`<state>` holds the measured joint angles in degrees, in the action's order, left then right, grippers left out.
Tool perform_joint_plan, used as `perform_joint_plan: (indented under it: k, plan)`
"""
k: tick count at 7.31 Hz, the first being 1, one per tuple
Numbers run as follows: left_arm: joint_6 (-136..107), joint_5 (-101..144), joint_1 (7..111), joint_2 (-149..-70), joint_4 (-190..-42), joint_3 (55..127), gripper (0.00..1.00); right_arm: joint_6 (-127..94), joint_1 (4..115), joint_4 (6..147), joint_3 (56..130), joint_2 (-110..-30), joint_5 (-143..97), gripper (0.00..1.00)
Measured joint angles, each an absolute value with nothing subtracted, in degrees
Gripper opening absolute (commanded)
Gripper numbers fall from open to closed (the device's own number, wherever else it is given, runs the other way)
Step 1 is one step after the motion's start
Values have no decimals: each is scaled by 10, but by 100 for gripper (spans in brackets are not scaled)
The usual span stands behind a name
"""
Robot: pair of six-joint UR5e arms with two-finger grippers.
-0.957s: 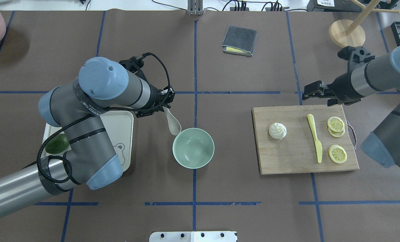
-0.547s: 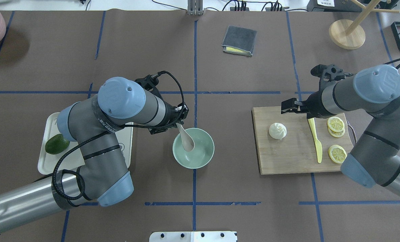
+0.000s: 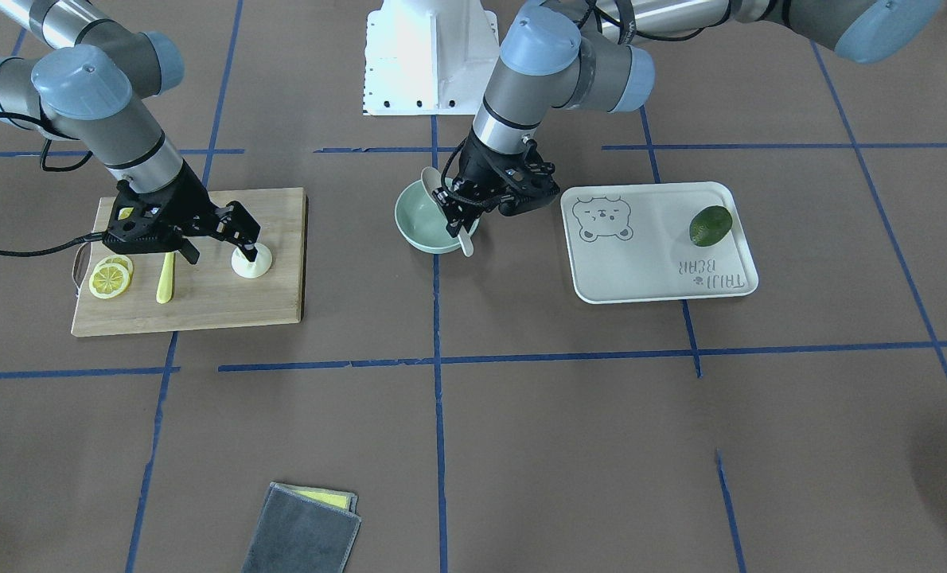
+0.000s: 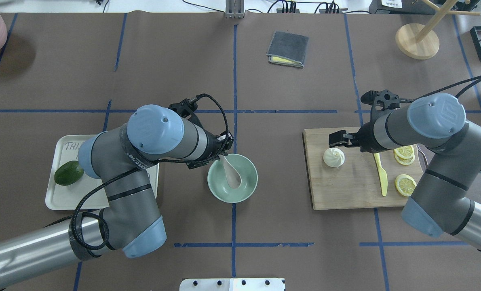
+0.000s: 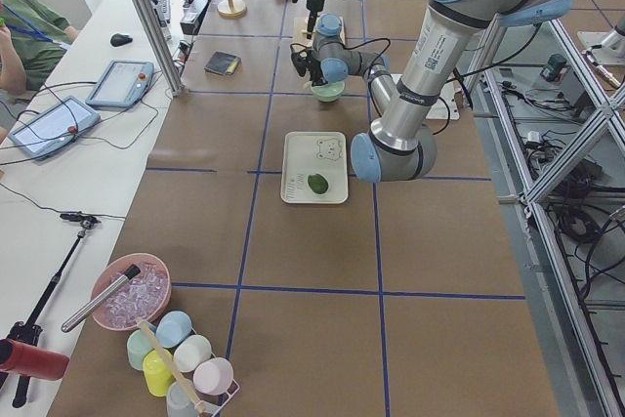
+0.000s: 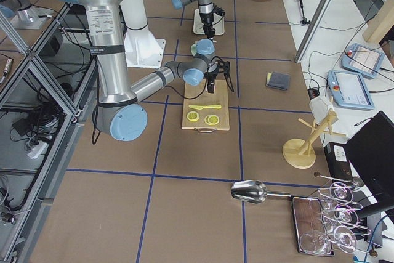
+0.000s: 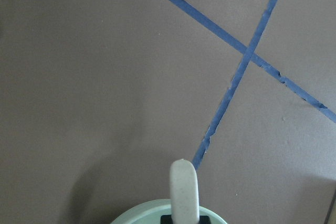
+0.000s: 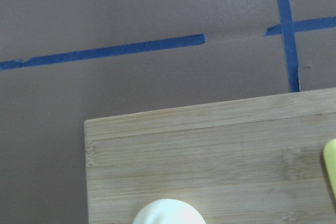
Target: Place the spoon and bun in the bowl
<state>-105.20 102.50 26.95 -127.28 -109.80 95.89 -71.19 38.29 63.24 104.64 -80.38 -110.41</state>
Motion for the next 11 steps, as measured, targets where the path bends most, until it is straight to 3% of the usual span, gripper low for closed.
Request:
perform_joint_plan:
  k: [1, 4, 5, 7, 8, 9, 11]
  plan:
    - [-1050, 1024, 268, -1273, -1098, 959, 100, -712, 375, 638, 1045, -799, -1100, 100]
    - [-1021, 1026, 275, -1274, -1095, 969, 100, -711, 354, 649, 1039, -793, -1078, 100]
    - [-1018, 1027, 280, -1274, -1094, 972, 100, -711, 350, 650, 1037, -793, -1074, 84]
    - [-1017, 1028, 289, -1270, -1092, 980, 100, -711, 345, 651, 1035, -793, -1071, 36]
    - [-1017, 1028, 292, -1269, -1091, 982, 100, -711, 345, 652, 1035, -793, -1071, 22]
    - [-1017, 1028, 295, -1267, -1090, 986, 100, -710, 345, 653, 1035, -793, -1071, 17]
    - [-1017, 1029, 306, -1252, -1085, 1011, 100, -710, 348, 653, 1040, -794, -1073, 17]
